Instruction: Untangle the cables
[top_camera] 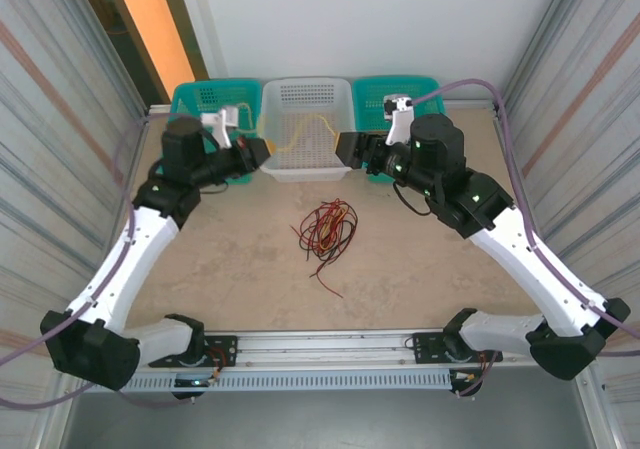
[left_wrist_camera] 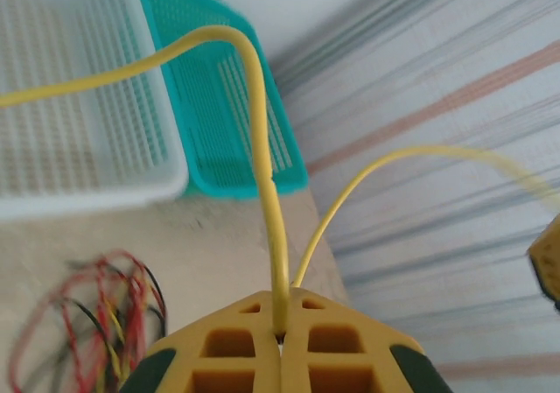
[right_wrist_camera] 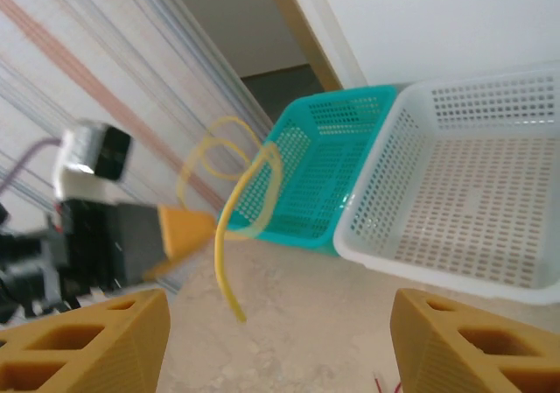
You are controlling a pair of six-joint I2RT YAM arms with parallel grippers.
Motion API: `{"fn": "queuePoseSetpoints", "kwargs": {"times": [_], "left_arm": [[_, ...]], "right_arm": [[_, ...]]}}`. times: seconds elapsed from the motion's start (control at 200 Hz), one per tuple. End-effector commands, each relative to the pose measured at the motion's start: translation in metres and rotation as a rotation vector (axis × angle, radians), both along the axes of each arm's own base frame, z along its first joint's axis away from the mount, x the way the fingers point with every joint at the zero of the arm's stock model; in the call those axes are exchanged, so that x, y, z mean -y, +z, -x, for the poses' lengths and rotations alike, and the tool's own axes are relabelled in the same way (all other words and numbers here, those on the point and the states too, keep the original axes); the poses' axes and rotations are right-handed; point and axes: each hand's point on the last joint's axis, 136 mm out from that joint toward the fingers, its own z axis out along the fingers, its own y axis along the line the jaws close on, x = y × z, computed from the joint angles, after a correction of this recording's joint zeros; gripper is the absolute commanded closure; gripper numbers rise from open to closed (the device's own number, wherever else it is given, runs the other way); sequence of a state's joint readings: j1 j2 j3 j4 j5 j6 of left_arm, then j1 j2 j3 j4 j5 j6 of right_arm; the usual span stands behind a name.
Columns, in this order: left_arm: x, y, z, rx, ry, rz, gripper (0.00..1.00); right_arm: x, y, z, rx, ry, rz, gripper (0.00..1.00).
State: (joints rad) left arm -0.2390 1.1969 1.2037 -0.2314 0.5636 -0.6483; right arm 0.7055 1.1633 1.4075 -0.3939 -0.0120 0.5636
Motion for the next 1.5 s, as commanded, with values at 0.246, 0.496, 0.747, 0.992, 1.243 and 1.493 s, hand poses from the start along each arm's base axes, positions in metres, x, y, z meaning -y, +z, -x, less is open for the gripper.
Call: {"fn": "queuePoseSetpoints", "kwargs": {"times": [0.246, 0.496, 0.747, 0.992, 1.243, 1.493], "left_arm": [[-0.055, -0.003, -0.095, 0.119, -0.152, 0.129, 1.00], [-0.084, -0.037, -0.139, 0.015, -0.138, 0.027, 0.97], [-0.131, -0.087, -0.170, -0.095, -0.017, 0.036, 0.58], [-0.151, -0.073, -0.164, -0.076, 0.091, 0.012, 0.44], [-0.132, -0.087, -0.123, -0.162, 0.177, -0.098, 0.49], [-0.082, -0.116, -0.089, -0.202, 0.104, -0.243, 0.54]], "right_arm": [[0.029, -0.021, 0.008, -0.037, -0.072, 0.033, 0.36], [0.038, -0.034, 0.016, -0.064, -0.084, 0.042, 0.38], [0.044, -0.038, 0.017, -0.079, -0.090, 0.038, 0.40], [0.042, -0.044, 0.012, -0.099, -0.089, 0.049, 0.41], [0.032, -0.055, 0.003, -0.128, -0.077, 0.048, 0.43], [0.029, -0.068, 0.000, -0.164, -0.080, 0.077, 0.45]]}}
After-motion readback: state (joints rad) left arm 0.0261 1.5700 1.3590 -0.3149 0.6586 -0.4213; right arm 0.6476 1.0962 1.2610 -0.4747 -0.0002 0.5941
